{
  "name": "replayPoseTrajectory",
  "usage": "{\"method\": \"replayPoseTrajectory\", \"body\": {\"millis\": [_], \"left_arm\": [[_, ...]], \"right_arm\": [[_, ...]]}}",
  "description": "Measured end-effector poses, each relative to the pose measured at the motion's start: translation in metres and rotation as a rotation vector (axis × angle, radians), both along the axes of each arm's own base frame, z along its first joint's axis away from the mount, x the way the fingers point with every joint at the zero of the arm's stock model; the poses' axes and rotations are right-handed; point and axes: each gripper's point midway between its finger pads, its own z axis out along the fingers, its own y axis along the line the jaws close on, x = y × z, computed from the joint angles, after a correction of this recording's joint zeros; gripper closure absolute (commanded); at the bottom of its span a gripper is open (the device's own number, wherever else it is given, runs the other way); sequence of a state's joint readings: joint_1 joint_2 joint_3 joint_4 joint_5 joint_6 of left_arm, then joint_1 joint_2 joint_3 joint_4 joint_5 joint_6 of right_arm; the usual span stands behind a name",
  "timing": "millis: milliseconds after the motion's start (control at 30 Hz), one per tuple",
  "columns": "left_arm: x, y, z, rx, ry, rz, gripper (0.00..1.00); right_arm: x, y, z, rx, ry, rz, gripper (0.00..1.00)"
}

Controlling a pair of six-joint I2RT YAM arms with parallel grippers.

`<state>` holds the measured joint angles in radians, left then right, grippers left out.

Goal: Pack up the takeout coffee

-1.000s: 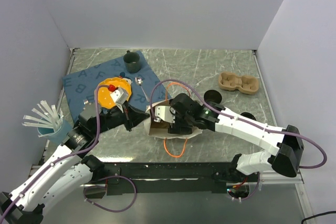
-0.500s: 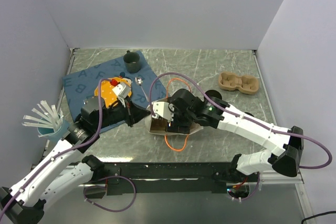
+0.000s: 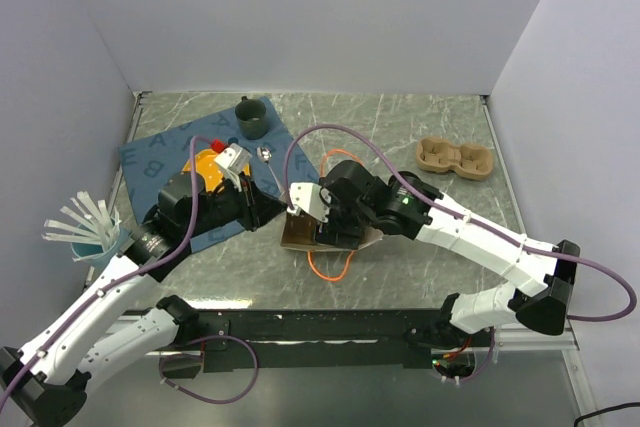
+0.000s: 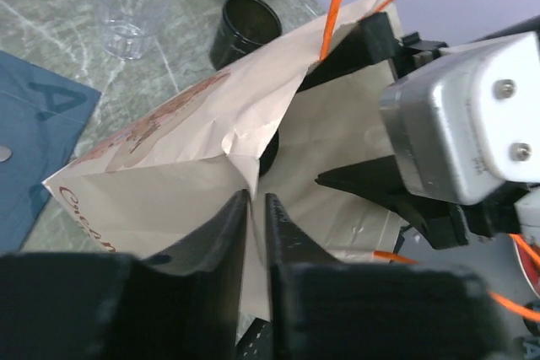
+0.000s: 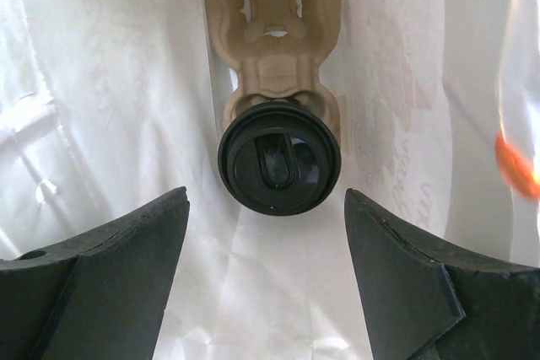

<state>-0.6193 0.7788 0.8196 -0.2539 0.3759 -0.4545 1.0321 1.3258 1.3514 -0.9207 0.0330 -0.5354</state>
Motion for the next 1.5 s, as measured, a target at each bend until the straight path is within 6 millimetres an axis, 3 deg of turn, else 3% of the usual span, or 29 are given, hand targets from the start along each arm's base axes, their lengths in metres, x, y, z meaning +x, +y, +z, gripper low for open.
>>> {"method": "replayPoseTrajectory", "body": {"millis": [267, 700, 933, 1167, 1400, 1500], "left_arm": [[0.013, 0.008, 0.002, 0.005, 0.006, 0.094, 0.47], [0.042, 0.03, 0.028, 0.05, -0.039, 0.285, 0.14], [0.051, 0.049, 0.038, 0.098, -0.067, 0.389, 0.01], [0.059, 0.069, 0.048, 0.104, -0.086, 0.51, 0.03], [0.056, 0.08, 0.059, 0.085, -0.076, 0.562, 0.03], [0.053, 0.083, 0.068, 0.074, -0.049, 0.579, 0.03]], "right_arm": [[0.005, -0.001, 0.001, 0.003, -0.001, -0.052, 0.2], [0.04, 0.007, 0.029, 0.056, -0.06, -0.142, 0.19], [0.049, 0.013, 0.044, 0.084, -0.085, -0.157, 0.2], [0.055, 0.021, 0.07, 0.151, -0.104, -0.18, 0.24], [0.059, 0.019, 0.082, 0.177, -0.122, -0.226, 0.24], [0.066, 0.016, 0.1, 0.218, -0.156, -0.276, 0.25]]}}
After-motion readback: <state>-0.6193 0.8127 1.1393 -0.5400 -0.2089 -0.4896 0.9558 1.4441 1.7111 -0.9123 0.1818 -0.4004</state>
